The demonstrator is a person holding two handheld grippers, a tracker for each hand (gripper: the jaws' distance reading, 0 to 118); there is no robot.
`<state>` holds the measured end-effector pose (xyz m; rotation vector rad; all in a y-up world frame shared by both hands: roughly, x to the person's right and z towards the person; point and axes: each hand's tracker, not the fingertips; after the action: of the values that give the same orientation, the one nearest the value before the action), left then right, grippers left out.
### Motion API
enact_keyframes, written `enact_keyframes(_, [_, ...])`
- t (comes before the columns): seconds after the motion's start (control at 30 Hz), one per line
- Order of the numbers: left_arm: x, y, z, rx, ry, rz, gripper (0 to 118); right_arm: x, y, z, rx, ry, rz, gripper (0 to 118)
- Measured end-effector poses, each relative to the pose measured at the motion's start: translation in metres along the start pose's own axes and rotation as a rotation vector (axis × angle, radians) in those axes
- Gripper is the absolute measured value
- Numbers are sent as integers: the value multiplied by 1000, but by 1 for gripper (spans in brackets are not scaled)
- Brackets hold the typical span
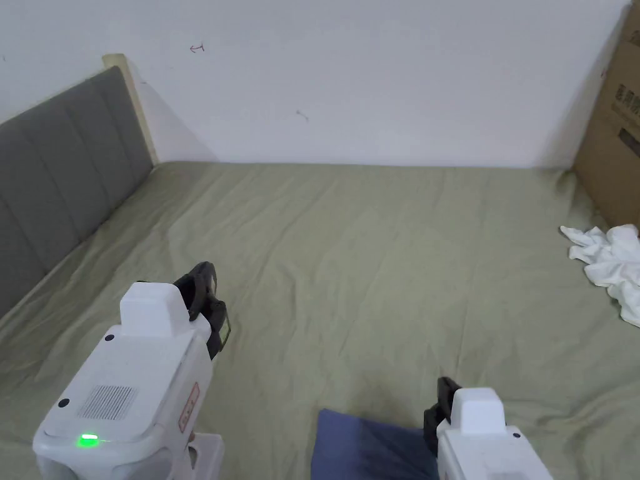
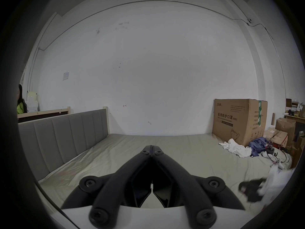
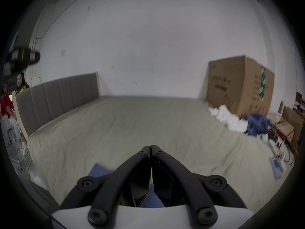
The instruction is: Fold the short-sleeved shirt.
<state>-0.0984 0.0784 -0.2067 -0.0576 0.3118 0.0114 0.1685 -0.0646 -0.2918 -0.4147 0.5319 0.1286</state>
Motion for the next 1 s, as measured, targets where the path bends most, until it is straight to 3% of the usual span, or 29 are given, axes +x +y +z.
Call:
enact_keyframes(0.2, [-12,-13,0,-53,2,-10,0,-16,-68,-39,-159,14,46,0])
enact_keyframes(0.3, [-15,-22,-2,-86,-4,-14,0,-19,-92,-49,-238,-10,17,0])
enact_keyframes(0.37, [-18,-28,-4,-116,-13,0,0,-17,-107,-58,-252,-13,57,0])
enact_keyframes(0.43, [-20,-36,-10,-181,-52,40,0,-20,-106,-58,-217,-14,111,0])
enact_keyframes(0.53, [-21,-51,-25,-342,-163,147,3,-11,-109,-60,-234,3,66,0])
enact_keyframes(0.6, [-23,-70,-41,-504,-240,258,14,-8,-109,-59,-233,10,47,0])
enact_keyframes(0.73, [-18,-129,-76,-829,-396,431,91,-7,-109,-59,-235,16,36,0])
enact_keyframes(0.77, [-14,-146,-82,-885,-423,459,99,-6,-110,-59,-236,18,29,0])
enact_keyframes(1.0, [15,-222,-116,-1146,-462,508,100,-2,-108,-57,-245,34,-7,0])
